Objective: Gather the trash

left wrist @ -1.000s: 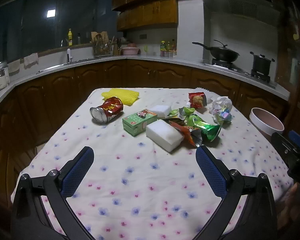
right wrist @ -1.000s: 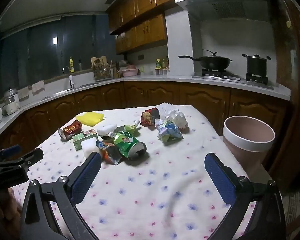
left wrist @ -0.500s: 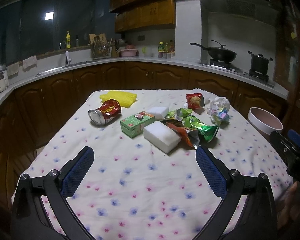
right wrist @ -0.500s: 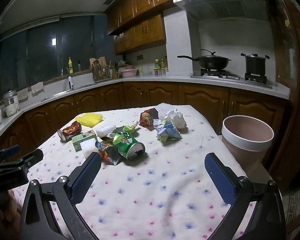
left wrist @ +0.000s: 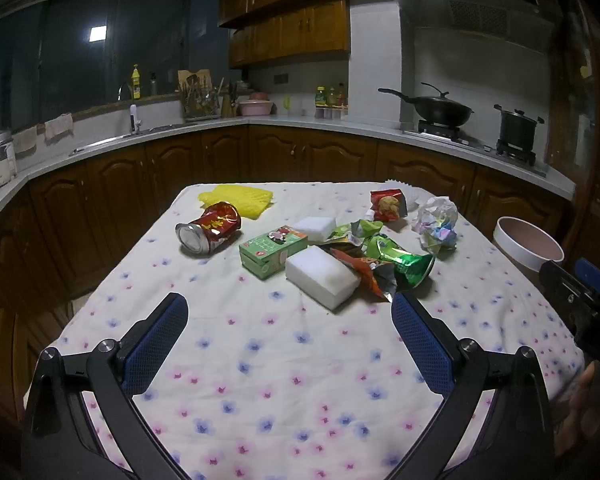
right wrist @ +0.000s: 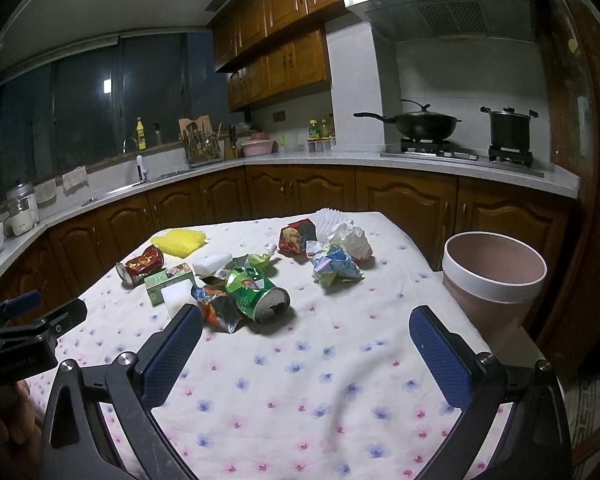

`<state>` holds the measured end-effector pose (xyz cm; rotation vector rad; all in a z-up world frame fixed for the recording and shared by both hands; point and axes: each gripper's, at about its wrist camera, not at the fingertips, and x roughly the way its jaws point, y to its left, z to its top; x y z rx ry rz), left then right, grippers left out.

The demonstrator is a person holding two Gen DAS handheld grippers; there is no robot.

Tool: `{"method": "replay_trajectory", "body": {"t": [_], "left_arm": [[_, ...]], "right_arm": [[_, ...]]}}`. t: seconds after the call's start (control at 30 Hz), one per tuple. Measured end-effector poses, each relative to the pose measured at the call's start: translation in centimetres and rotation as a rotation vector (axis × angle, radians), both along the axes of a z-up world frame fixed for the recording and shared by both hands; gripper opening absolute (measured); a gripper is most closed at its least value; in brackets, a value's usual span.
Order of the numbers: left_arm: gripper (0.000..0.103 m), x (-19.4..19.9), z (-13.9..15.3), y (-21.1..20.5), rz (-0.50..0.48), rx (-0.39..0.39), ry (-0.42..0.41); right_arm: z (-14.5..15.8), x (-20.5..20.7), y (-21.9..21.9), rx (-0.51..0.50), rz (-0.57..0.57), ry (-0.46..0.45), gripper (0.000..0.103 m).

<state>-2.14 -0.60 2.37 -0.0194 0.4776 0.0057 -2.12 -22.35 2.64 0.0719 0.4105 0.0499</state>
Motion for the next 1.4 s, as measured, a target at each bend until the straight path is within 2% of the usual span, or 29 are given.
{"method": "replay_trajectory", "body": {"t": [0.8, 0.87, 0.9, 0.97, 1.17, 1.4], "left_arm": [[0.103, 1.0, 0.1, -0.3, -0.004, -0.003, 0.021], [0.103, 1.5, 0.1, -0.3, -0.005, -0.004, 0.033], [0.103, 1.5, -1.0, -0.2, -0.011, -0.008, 0.042], [0.103, 2.1, -1.4, -0.1, -0.018, -0.017, 0.064], [0.103, 4.6, -2.3, 1.2, -0.018, -0.078, 0.136], [0.103, 7.2, -3.0, 1.5, -0.021, -0.076, 0.192]], "right_arm": [[-0.1, 0.1, 0.0, 0.006, 0.002, 0.005, 0.103], [0.0, 0.3, 0.1, 0.01, 0.006, 0.012, 0.103], [0.0, 0.4, 0.1, 0.011, 0.008, 0.016, 0.103], [0.1, 1.2, 0.1, 0.018, 0.02, 0.032, 0.103], [-0.3, 3.1, 0.0, 0.047, 0.055, 0.067, 0.103], [-1.0, 5.8, -0.4, 0.094, 0.102, 0.121, 0.103]]}}
